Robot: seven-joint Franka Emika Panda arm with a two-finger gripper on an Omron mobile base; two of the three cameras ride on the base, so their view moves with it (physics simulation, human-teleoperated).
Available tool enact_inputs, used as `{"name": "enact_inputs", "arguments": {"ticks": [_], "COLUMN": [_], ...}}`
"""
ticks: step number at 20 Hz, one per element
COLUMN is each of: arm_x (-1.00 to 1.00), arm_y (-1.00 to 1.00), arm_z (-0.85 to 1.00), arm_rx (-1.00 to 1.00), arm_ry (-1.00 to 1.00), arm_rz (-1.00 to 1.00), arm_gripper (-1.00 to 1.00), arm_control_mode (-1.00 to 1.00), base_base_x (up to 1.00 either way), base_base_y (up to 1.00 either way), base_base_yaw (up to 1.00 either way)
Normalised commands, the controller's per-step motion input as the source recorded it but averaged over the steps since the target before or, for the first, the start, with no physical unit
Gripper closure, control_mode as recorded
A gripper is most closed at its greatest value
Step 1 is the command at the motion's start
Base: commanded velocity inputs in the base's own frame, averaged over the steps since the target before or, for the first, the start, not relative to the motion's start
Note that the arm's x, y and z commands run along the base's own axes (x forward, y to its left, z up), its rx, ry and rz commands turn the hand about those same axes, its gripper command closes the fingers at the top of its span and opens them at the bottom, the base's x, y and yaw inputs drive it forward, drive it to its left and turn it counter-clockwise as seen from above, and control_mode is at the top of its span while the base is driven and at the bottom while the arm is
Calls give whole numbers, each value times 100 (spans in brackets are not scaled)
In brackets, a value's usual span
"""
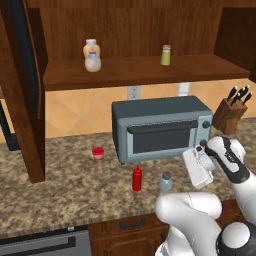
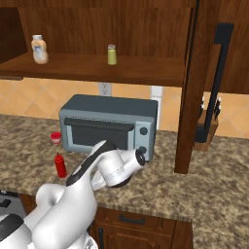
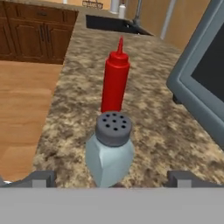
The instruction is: Put the shaker and condiment bottle from the counter next to their counterparts in the cabinet.
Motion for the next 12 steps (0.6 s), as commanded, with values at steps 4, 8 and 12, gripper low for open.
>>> {"name": "enact_inputs", "arguments": {"ticks": [4, 8, 12], "arm_x": [0, 6, 19], "arm_y": [0, 0, 9], "arm_z": [-15, -8, 0], "arm_rx": [14, 17, 11], "arm_ry": [3, 7, 12], "arm_rz": [13, 14, 8], "arm_gripper": [-100, -100, -100], "arm_control_mode": [-100, -100, -100], "base_base_x": [0, 0, 0], "base_base_y": [0, 0, 0], "base_base_yaw": [0, 0, 0]}}
